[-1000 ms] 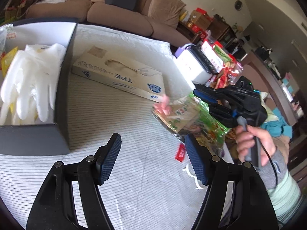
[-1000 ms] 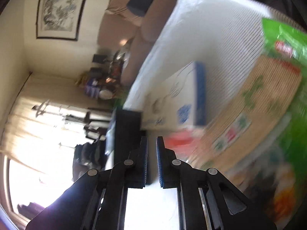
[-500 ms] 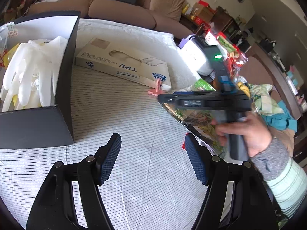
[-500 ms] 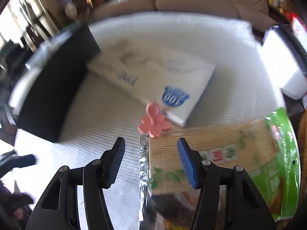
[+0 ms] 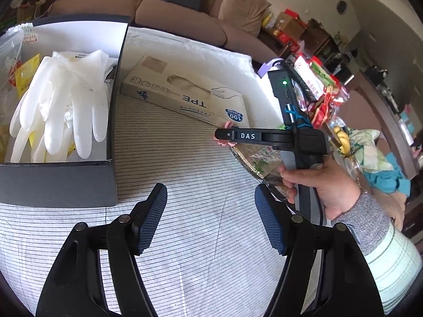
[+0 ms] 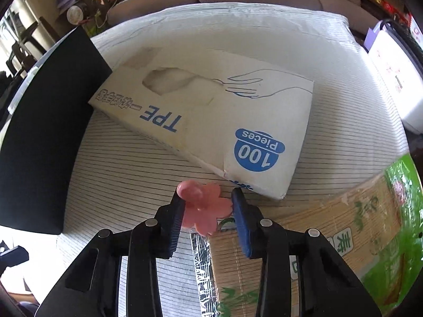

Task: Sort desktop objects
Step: 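Lift the pink flower with the right tool and carry it toward the box, then lower the pink flower into the green bowl and open the right tool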

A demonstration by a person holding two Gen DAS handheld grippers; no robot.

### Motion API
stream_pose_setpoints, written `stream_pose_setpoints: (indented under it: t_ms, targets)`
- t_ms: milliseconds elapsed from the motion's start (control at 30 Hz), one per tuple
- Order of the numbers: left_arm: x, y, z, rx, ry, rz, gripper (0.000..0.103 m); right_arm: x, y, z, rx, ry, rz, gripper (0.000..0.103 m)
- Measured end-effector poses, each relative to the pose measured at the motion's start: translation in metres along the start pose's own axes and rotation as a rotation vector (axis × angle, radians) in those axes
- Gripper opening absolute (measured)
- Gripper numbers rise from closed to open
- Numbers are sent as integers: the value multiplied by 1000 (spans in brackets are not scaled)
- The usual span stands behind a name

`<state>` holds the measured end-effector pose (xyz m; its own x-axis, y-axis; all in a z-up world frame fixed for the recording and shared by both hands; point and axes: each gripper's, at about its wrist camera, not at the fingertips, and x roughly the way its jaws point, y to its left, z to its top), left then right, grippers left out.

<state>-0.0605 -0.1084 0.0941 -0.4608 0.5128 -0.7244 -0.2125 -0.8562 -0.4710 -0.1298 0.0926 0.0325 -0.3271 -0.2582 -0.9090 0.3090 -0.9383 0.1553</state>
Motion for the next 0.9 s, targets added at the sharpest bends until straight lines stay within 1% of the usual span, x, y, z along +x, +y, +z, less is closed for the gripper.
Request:
stream_pose_setpoints:
  t_ms: [100,233,333,433,500,567,667,733,767,833,900]
  targets:
    - [0,-1,-1,2,1,-1,66,-3,5,2,8,-2,27,36]
    - [-1,-1,-1,9,0,1,66,-24,7,-10,7,-20,77,36]
    - [-2,-2,-3,11,0,-1,66,-37,14,-11,13,-41,114,36]
    - [-6,-3,-3,15,-2,-9,66,-52,20,-18,30,-58,179,36]
    - [-18,0,-2,14,-23,-15,66,-66,28,-20,32,-80,229,36]
    - [-37,3,2,13,-69,-12,66,-88,47,-19,-2,-109,274,36]
    - [-77,21,10,-18,-172,3,66,-118,84,-8,-87,-152,339,36]
    - [-102,42,14,-61,-233,18,66,-139,122,5,-160,-183,399,36]
    - [-117,56,16,-91,-269,35,68,-145,140,12,-188,-191,428,36]
    - [-141,85,16,-156,-326,72,69,-151,179,26,-238,-193,488,36]
    - [-161,116,13,-230,-368,106,69,-146,221,41,-294,-182,518,36]
